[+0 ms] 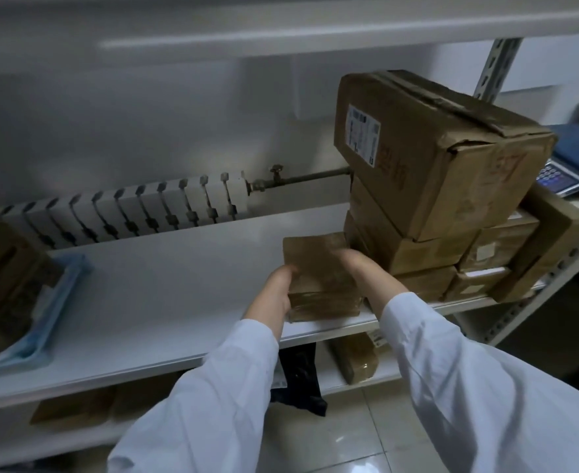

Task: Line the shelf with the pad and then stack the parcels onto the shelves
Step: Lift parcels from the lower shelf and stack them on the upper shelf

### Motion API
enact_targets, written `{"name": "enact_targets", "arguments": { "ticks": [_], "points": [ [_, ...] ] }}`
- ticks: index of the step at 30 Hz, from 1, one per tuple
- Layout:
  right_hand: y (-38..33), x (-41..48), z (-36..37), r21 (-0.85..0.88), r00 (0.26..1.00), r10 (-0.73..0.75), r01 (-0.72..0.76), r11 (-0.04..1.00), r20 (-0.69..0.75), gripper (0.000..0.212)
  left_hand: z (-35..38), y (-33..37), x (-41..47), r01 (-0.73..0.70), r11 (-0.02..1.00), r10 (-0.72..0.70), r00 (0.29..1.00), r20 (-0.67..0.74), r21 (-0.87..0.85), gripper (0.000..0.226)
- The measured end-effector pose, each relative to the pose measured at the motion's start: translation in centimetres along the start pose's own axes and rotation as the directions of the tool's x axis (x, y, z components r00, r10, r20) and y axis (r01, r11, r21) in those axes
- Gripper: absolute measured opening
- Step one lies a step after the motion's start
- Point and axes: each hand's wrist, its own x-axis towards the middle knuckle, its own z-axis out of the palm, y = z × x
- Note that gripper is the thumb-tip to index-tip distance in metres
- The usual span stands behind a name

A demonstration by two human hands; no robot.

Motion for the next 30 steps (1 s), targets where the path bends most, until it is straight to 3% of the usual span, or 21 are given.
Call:
{"name": "enact_targets", "arguments": {
  "ticks": [4,8,12,17,20,24,27,30],
  "points": [
    [-1.2,-0.5,-0.1,-0.037,0.996,-0.014,0.011,0.999,-0.087,0.048,-0.7,0.1,1.2,-0.073,0.997,0.074,0.997,0.02,-0.016,0.053],
    [-2.5,-1.7,0.0,-0.04,0.992,-0.069,0.065,0.997,-0.11,0.049,-1.8,1.8,-1.3,-0.148,0.989,0.148,0.989,0.006,0.005,0.05],
    [-3.5,-3.5,0.3,-0.014,0.964,-0.152,0.153,0.988,-0.219,0.046,-3.7,2.5,-1.8,-0.141,0.978,0.143,0.99,0.005,-0.154,0.058],
    [-5.5,-6.7,0.3,0.165,0.924,-0.208,0.271,0.948,-0.32,0.039,-7.4,3.6,-3.3,-0.114,0.946,0.123,0.992,0.011,-0.303,0.038],
    [-6.7,-8.9,0.4,0.124,0.869,-0.292,0.366,0.922,-0.399,0.051,-9.8,4.3,-4.1,-0.105,0.94,0.132,0.989,0.062,-0.325,0.037],
    [-8.0,-11.2,1.1,0.098,0.854,-0.35,0.415,0.905,-0.384,0.07,-11.8,5.2,-6.5,-0.135,0.943,0.182,0.975,0.13,-0.305,0.042],
    [-9.2,-14.7,2.2,0.053,0.831,-0.415,0.465,0.884,-0.371,0.062,-13.4,5.7,-7.9,-0.16,0.961,0.199,0.967,0.161,-0.226,0.047],
    [-10.2,-16.6,2.3,-0.062,0.794,-0.463,0.48,0.875,-0.394,0.058,-14.7,6.2,-9.7,-0.214,0.968,0.238,0.95,0.202,-0.131,0.066]
  ]
}}
